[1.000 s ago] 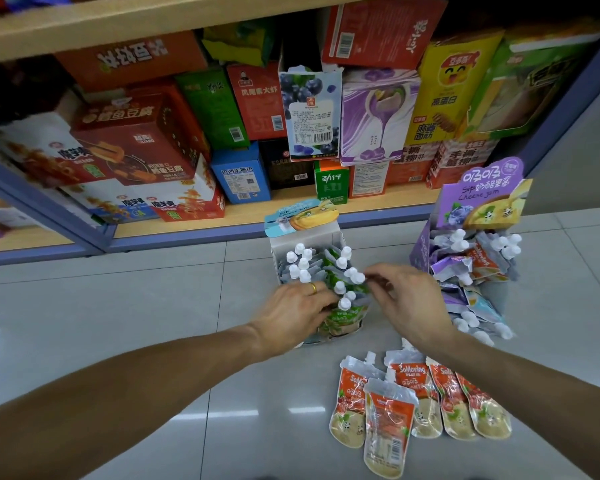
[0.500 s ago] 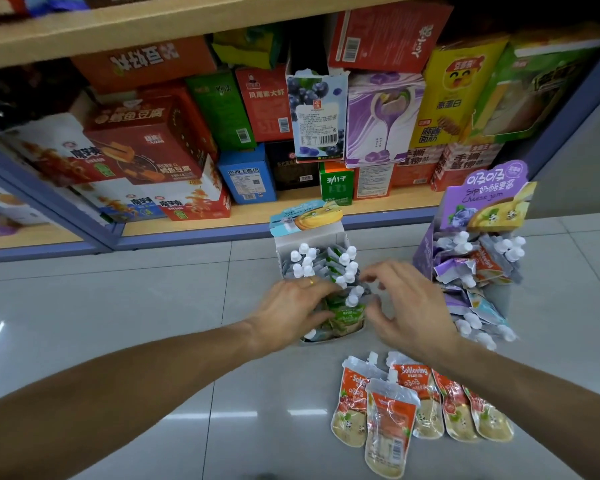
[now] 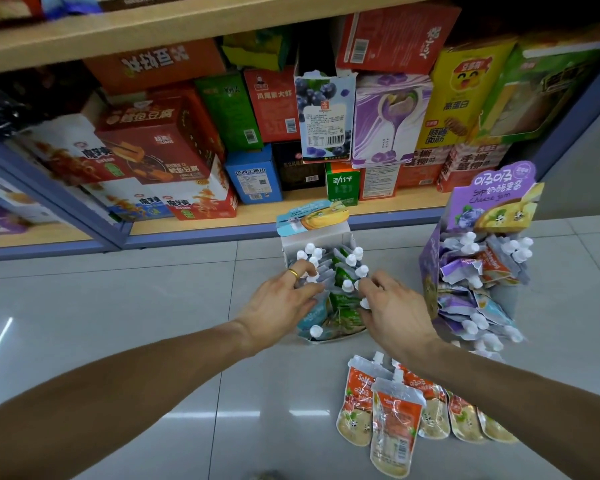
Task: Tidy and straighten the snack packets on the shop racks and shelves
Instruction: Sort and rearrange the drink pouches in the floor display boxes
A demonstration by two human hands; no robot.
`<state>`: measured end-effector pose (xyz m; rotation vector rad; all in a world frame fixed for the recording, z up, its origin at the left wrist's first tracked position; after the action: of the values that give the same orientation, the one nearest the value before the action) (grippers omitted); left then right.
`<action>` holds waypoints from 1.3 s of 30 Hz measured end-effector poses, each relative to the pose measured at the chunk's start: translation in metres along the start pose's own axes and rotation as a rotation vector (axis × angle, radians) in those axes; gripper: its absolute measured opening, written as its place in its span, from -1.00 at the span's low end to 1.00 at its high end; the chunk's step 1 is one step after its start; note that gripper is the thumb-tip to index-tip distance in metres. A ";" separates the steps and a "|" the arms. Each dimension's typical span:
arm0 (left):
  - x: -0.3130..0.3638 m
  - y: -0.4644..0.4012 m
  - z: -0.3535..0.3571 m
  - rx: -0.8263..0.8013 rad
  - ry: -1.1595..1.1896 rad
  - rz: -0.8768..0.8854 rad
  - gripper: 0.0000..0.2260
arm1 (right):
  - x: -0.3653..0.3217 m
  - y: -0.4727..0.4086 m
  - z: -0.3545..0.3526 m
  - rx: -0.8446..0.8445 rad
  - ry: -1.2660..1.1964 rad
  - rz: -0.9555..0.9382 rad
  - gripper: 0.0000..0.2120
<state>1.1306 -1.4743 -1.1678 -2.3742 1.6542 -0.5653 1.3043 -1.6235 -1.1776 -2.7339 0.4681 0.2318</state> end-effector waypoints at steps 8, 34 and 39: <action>0.017 -0.005 -0.025 -0.007 -0.005 0.090 -0.47 | -0.003 0.001 -0.011 -0.023 0.013 0.028 -0.64; 0.160 -0.106 0.045 -0.322 0.049 0.159 -0.34 | 0.142 0.084 -0.085 0.004 -0.036 0.450 -0.38; 0.192 -0.124 0.086 -0.446 0.083 0.094 -0.37 | 0.179 0.093 -0.065 -0.232 -0.038 0.435 -0.49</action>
<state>1.3304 -1.6143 -1.1621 -2.5729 2.1023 -0.3046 1.4446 -1.7820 -1.1858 -2.8079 1.0857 0.4730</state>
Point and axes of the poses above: each hand's wrist, its own y-axis away from the middle knuckle, its own z-axis out of the palm, x = y × z, the point moved 1 cm from there along -y, towards the middle knuckle, and after that the axes turned 12 degrees about x, right-handed, at the moved point
